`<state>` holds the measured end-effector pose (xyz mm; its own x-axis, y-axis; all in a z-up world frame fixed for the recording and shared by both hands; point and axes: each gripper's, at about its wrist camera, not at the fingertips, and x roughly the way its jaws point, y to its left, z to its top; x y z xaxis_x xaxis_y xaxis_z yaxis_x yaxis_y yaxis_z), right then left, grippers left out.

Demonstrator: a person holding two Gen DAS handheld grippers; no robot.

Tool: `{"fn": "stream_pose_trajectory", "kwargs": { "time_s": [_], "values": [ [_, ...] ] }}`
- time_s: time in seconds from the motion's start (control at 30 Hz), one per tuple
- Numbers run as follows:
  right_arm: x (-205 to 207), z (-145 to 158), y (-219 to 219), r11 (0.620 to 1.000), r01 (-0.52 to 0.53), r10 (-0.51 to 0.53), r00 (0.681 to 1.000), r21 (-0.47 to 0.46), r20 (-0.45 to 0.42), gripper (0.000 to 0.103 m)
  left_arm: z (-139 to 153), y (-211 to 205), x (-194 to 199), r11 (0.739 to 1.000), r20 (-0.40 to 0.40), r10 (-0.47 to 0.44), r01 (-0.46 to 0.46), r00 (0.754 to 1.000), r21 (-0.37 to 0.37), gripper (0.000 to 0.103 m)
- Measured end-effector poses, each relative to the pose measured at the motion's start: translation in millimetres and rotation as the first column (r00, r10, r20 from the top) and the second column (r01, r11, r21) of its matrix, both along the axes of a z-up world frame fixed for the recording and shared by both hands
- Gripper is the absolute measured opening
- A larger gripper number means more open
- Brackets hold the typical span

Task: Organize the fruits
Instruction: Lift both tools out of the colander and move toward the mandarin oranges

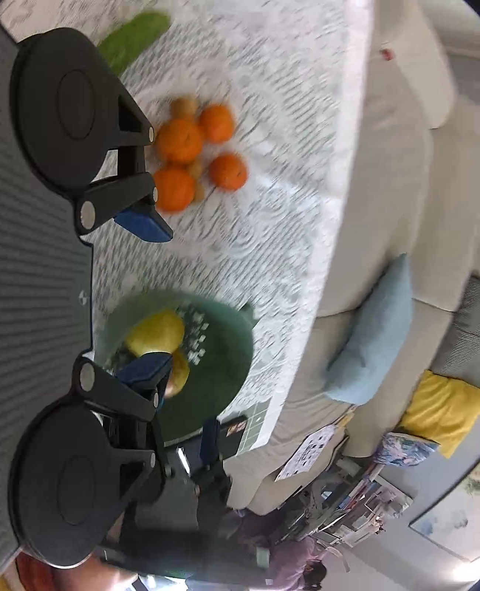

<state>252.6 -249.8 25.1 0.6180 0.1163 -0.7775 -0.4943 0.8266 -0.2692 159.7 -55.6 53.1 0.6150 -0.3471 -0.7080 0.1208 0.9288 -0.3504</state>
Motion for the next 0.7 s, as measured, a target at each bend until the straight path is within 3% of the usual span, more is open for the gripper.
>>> {"fn": "stream_pose_trajectory", "kwargs": {
  "time_s": [0.37, 0.57, 0.7],
  "values": [
    [-52, 9, 50, 0.959, -0.004, -0.026, 0.994, 0.283, 0.103, 0.082, -2, 53, -33, 0.992, 0.133, 0.044, -0.059, 0.990, 0.111, 0.080],
    [-70, -5, 72, 0.905, -0.002, -0.064, 0.988, 0.426, 0.140, 0.082, -8, 87, -44, 0.992, 0.184, 0.064, -0.082, 0.981, 0.091, 0.080],
    [-81, -20, 85, 0.898, 0.001, -0.090, 0.979, 0.441, 0.182, 0.082, -18, 108, -48, 0.994, 0.213, 0.076, -0.092, 0.974, 0.062, 0.079]
  ]
}}
